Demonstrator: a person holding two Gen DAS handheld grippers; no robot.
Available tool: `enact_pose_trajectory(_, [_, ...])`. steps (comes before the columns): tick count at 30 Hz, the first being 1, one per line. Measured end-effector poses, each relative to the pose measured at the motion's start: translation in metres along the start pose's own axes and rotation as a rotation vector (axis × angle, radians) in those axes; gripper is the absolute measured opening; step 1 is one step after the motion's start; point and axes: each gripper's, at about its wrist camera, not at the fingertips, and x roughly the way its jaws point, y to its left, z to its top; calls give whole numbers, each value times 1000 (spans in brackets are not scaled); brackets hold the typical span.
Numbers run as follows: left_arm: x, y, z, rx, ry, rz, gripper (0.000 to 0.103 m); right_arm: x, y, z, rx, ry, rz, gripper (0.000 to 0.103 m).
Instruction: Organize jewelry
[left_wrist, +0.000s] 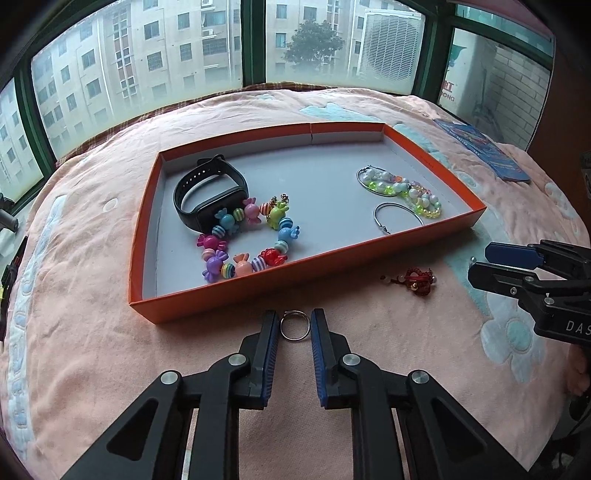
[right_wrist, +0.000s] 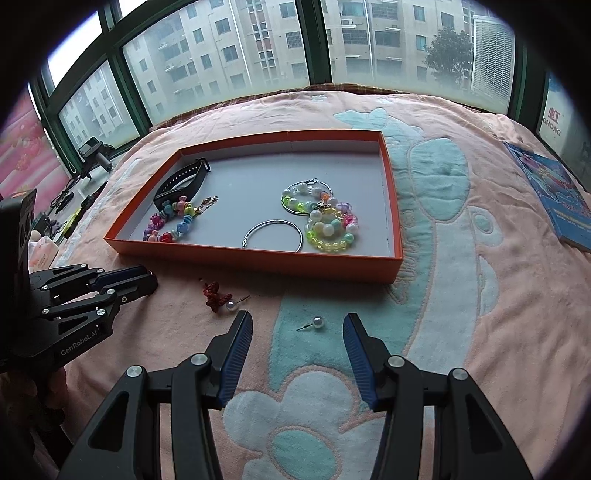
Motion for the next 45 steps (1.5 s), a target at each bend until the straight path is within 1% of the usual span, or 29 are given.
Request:
enact_pose_trajectory(10, [-5,11,3,-65,-7,-24,19,3,-13,-2,21,13,-16,55])
enact_pose_trajectory(16, [-9,15,3,-82,-15,-43,19,9,-6,1,-45,26,-13,42])
enact_pose_trajectory(22, [-9,15,2,-92,-13,-52,19,12,4,1,-132,30,-28,36])
enact_pose_trajectory(26, [-10,15,2,-93,-15,-53,19,13,9,0,-187,29,-40,30])
enact_pose_trajectory(29, [-10,15,2,-95,-16,-53,19,13,10,-1,-213,29,-42,26])
enact_pose_trajectory(33, [-14,16,3,-102,-21,-51,19,12,8,-1,-219,28,-53,16])
enact_pose_trajectory(34, [-15,16,3,-103,-23,-51,19,12,8,-1,-217,29,-54,15])
enact_pose_trajectory(41, [-26,16,2,-106,-39,-49,19,9,5,-2,-209,30,-29,15])
enact_pose_trajectory(45, [-27,19,1,-112,-38,-51,19,6,4,-1,-219,26,-27,17])
